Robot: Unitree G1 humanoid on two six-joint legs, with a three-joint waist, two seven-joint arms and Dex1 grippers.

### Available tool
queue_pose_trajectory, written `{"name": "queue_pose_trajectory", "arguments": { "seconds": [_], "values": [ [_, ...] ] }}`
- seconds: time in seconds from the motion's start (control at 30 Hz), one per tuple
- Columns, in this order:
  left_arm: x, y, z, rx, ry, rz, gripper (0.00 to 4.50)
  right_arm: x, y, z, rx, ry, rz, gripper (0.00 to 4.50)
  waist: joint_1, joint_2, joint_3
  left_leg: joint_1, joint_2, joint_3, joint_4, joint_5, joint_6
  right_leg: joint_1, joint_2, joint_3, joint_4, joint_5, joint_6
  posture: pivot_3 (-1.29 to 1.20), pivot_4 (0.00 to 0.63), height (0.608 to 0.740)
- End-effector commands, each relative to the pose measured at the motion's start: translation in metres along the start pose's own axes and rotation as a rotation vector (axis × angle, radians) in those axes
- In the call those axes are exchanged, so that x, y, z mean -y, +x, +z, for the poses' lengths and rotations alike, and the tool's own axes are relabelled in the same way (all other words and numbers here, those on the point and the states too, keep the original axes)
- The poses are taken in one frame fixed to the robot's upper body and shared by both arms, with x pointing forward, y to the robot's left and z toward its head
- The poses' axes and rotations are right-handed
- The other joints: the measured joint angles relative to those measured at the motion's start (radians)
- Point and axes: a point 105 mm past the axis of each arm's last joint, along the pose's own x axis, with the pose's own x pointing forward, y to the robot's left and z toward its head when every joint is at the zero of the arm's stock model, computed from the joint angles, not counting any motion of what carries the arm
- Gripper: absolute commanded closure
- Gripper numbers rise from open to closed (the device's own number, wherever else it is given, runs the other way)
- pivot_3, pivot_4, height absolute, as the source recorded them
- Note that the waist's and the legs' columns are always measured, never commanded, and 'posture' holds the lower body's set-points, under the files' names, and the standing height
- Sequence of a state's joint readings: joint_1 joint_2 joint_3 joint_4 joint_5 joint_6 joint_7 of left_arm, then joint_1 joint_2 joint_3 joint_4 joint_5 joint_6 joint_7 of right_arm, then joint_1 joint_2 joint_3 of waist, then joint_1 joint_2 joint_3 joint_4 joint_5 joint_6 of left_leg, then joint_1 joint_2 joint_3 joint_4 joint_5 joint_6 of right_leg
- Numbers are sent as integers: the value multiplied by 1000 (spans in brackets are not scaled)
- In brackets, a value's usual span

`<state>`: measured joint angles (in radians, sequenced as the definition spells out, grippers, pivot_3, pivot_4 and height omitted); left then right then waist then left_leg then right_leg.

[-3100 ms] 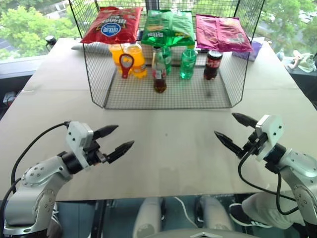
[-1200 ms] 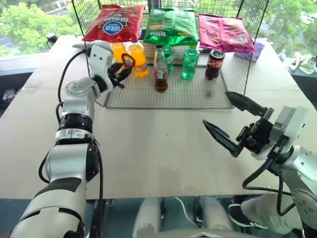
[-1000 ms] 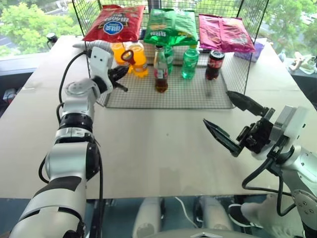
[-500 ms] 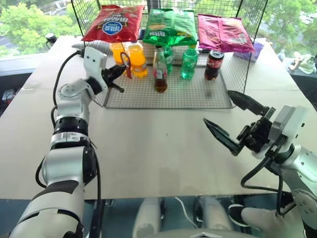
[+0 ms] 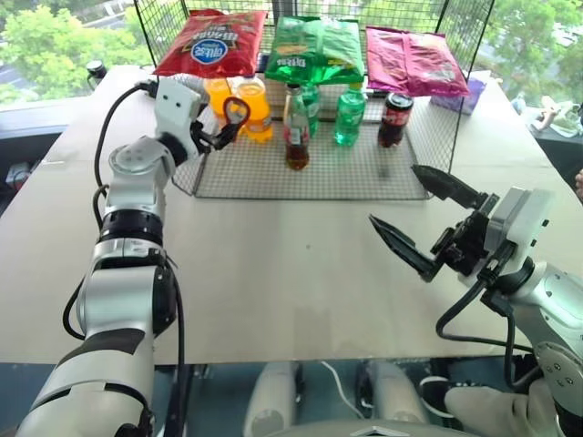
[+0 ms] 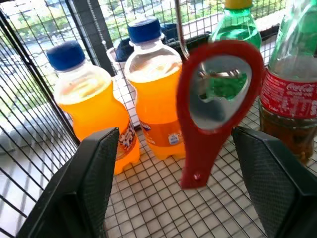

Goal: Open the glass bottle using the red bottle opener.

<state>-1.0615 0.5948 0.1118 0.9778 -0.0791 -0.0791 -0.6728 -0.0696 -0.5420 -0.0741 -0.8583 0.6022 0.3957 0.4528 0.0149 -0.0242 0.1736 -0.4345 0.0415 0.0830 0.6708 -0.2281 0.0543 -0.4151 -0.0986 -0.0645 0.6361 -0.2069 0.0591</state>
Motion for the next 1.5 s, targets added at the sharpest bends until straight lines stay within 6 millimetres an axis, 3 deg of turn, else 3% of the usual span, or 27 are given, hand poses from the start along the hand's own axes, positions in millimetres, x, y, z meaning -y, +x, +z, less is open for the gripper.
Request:
{"name": "queue_pose_trajectory", "arguments": {
  "seconds": [0.03, 0.07, 0.17, 0.37, 0.4, 0.93, 1.07, 1.13, 1.3, 1.4, 1.5],
  "values": [
    [3, 12, 23, 54, 31, -14, 652, -4, 0, 12, 29, -41, 2, 0, 2, 0, 0, 0, 0, 0, 0, 0, 0, 0, 0, 0, 0, 0, 0, 0, 150, 740],
    [4, 13, 24, 57, 28, -20, 652, -4, 0, 12, 28, -42, 0, 0, 2, 0, 0, 0, 0, 0, 0, 0, 0, 0, 0, 0, 0, 0, 0, 0, 150, 740],
    [11, 16, 25, 62, 0, -63, 1391, -4, -2, 12, 23, -47, -8, 0, -1, -1, 0, 0, 0, 0, 0, 0, 0, 0, 0, 0, 0, 0, 0, 0, 150, 740],
    [17, 17, 25, 75, -20, -119, 4211, -6, -5, 11, 15, -48, -25, 0, -1, -1, 0, 0, 0, 0, 0, 0, 0, 0, 0, 0, 0, 0, 0, 0, 150, 740],
    [17, 16, 26, 78, -24, -125, 4459, -7, -5, 11, 14, -48, -27, 0, 1, -1, 0, 0, 0, 0, 0, 0, 0, 0, 0, 0, 0, 0, 0, 0, 150, 740],
    [17, -11, 22, 112, -74, -285, 4459, -3, -4, 1, -17, -35, -20, 0, -3, -1, 0, 0, 0, -1, 1, 0, 0, 0, 0, -1, 1, 0, 0, 0, 150, 740],
    [27, -31, 19, 128, -178, -415, 4459, 1, -4, -4, -44, -26, -56, 0, -3, -1, 0, 0, 0, -3, 1, 0, 0, 0, 0, 0, 1, 0, 0, 0, 150, 740],
    [29, -52, 25, 150, -373, -493, 4459, 7, -2, -11, -92, -13, -101, 0, -5, -1, 0, 0, 0, -5, 1, 0, 0, 0, 0, 0, 1, 0, 0, 0, 150, 740],
    [52, -94, 39, 138, -642, -667, 4459, 7, 3, -21, -231, 32, -83, 0, -22, -1, 0, 0, 1, -7, 2, 0, 0, 0, -1, 1, 4, 0, 0, 0, 150, 740],
    [82, -105, 49, 126, -784, -782, 4459, 1, 22, -22, -211, 264, 45, 0, -23, -1, 0, 1, 3, -8, 3, 0, 0, 0, -1, 0, 5, -1, -1, 0, 150, 740],
    [110, -104, 51, 99, -808, -838, 4459, -1, 43, -32, -261, 409, 127, 0, -20, -1, 0, 3, 4, -9, 5, 0, 0, 3, -1, 0, 6, -1, -2, 0, 150, 740]
  ]
}}
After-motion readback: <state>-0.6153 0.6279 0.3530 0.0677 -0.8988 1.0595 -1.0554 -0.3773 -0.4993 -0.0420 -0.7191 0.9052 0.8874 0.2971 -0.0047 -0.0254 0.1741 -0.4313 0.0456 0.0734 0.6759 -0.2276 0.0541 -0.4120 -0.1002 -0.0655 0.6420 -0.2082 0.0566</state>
